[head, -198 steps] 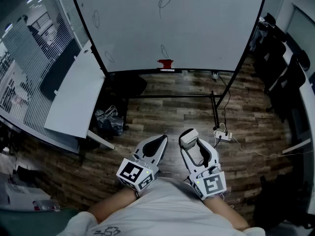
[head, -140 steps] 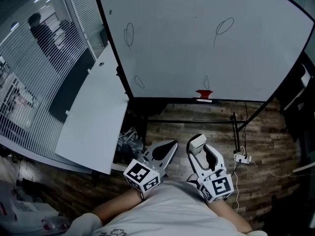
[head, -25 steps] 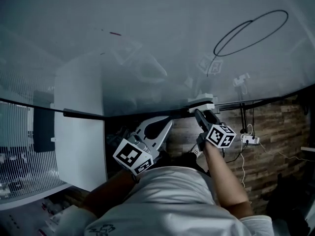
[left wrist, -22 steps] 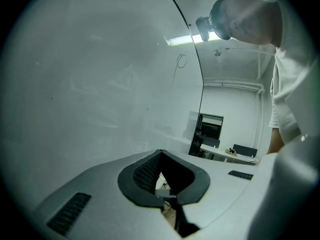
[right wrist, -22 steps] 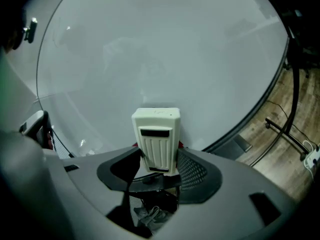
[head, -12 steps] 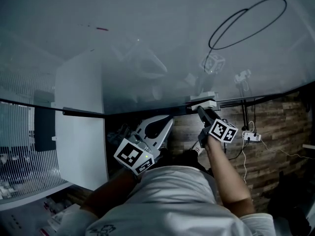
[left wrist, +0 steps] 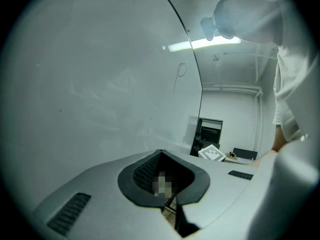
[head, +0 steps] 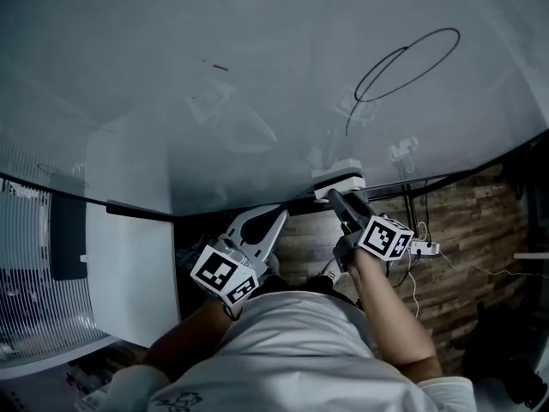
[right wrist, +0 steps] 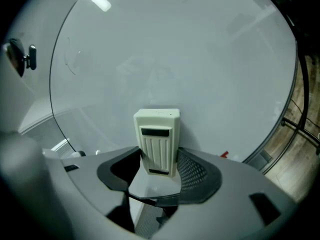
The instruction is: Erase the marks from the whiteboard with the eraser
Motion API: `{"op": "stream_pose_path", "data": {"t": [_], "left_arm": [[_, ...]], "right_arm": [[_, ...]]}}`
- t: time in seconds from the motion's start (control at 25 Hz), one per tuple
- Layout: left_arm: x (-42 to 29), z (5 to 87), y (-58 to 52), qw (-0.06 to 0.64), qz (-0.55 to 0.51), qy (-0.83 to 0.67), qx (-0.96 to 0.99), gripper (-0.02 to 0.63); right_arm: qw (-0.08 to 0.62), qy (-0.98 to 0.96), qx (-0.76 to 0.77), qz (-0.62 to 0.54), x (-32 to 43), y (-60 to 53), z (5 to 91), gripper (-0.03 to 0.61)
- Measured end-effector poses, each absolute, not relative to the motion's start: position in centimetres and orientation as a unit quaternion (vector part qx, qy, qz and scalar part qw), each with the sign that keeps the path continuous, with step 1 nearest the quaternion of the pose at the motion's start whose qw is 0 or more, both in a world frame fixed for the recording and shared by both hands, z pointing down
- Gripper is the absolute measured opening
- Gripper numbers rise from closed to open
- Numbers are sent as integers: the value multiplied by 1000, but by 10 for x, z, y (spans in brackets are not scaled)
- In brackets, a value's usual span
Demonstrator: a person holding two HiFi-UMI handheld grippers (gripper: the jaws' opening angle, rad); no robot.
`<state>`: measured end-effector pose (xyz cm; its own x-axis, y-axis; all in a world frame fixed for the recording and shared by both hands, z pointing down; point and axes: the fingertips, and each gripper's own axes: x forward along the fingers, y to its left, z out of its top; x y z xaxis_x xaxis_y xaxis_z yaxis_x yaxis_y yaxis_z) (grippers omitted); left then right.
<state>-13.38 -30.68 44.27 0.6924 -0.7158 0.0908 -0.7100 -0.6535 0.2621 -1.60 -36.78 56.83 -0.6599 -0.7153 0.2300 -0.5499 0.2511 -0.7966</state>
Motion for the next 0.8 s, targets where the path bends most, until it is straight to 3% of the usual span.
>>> {"op": "stream_pose_path", "data": {"t": [0.44, 0.8], "left_arm": [[-136, 440, -315, 124, -8, -384, 915, 6], [-136, 449, -320, 125, 9, -389, 913, 6]], "right_arm": [[148, 833, -354, -398, -26, -367, 457, 232], [77, 823, -373, -421, -15, -370, 552, 233]]}}
